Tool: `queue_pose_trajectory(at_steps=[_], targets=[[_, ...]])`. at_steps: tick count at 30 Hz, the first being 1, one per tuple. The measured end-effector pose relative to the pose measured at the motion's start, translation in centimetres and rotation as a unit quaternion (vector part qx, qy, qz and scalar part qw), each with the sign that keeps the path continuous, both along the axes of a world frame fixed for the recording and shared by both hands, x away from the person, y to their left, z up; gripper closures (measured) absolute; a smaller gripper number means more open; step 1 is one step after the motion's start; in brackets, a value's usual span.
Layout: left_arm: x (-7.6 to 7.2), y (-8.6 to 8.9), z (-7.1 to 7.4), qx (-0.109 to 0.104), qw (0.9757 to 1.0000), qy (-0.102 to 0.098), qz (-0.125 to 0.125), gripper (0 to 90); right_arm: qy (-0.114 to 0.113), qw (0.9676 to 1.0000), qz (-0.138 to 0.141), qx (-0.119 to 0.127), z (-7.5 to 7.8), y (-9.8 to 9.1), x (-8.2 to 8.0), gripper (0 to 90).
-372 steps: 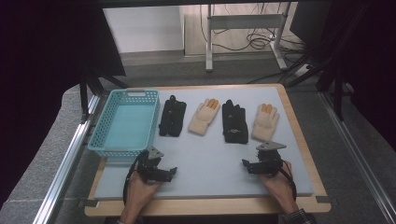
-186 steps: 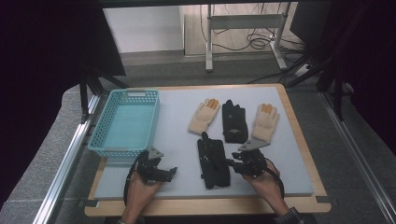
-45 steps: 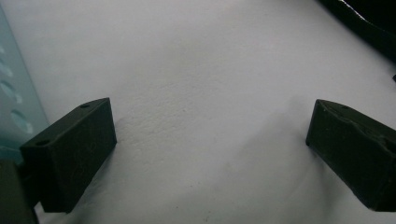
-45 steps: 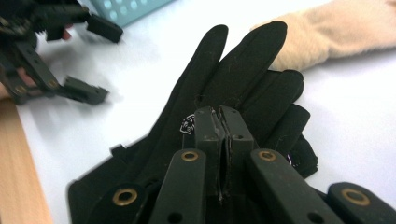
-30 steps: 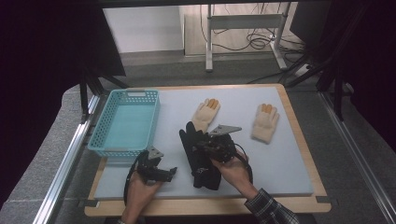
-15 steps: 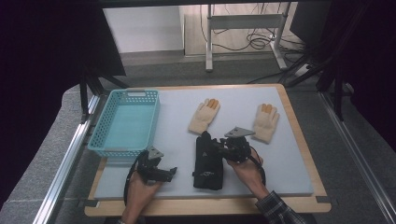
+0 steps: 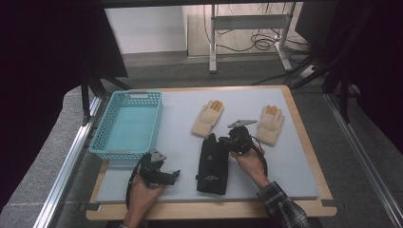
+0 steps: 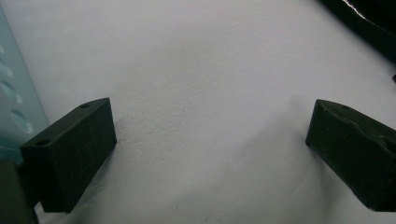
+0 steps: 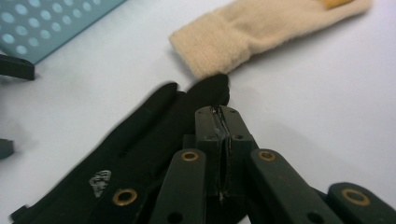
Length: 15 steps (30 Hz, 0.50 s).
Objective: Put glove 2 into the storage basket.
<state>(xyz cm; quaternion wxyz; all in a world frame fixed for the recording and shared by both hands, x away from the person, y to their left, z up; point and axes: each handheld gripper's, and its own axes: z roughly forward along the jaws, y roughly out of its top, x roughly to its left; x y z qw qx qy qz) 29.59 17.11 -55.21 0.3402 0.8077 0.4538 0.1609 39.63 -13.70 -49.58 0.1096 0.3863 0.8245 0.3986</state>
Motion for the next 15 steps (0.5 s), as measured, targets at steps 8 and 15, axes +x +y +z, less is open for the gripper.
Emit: queue_pose_trajectory(at_steps=[8, 15], targets=[[0.0, 0.0, 0.0, 0.000, 1.0000, 0.000, 0.000, 1.8, -0.010, 0.9999, 0.009, 0.004, -0.6, -0.8, 0.3, 64.0], [0.0, 0.0, 0.0, 0.000, 1.0000, 0.000, 0.000, 1.8, -0.027, 0.9984, 0.047, -0.013, 0.0, -4.3, -2.9, 53.7]])
